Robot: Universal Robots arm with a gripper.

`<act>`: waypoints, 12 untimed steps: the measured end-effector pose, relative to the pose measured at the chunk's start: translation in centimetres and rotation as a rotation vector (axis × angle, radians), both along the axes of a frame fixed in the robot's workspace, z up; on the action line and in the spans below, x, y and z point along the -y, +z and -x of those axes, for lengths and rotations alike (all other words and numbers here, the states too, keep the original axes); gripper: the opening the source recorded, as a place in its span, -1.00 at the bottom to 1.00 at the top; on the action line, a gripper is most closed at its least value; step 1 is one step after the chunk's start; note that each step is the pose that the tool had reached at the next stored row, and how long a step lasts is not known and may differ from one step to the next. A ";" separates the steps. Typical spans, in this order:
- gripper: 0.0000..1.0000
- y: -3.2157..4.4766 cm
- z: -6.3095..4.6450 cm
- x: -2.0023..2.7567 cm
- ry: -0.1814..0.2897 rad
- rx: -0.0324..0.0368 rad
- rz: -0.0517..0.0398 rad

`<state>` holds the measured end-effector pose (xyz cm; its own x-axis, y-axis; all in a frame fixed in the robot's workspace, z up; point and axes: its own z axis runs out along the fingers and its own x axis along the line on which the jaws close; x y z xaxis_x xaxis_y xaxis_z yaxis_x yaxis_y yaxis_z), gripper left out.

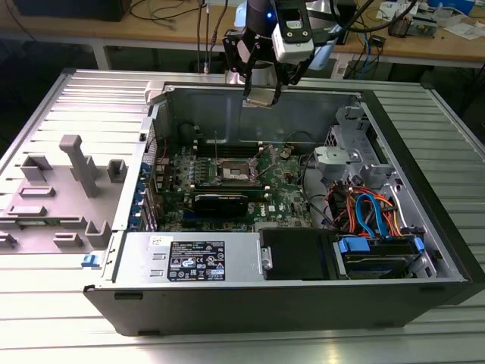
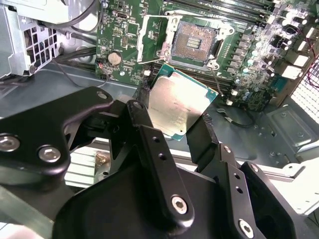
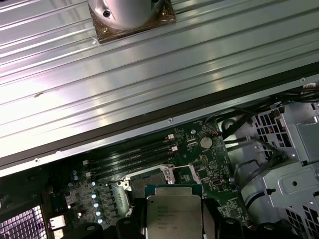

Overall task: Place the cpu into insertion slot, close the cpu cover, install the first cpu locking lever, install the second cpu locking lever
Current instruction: 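Place the cpu into insertion slot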

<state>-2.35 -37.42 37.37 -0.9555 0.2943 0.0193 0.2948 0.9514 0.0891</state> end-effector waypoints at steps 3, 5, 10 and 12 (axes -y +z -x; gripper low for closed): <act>0.08 -0.02 0.0 0.01 -0.014 0.0000 0.0000; 0.08 -0.04 0.0 0.01 -0.031 0.0001 -0.0001; 0.08 -0.11 0.0 0.07 -0.074 0.0002 -0.0005; 0.08 -0.09 0.1 0.11 -0.074 0.0001 -0.0001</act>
<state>-2.44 -37.53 37.28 -0.9310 0.3646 0.0192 0.3648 0.9268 0.0892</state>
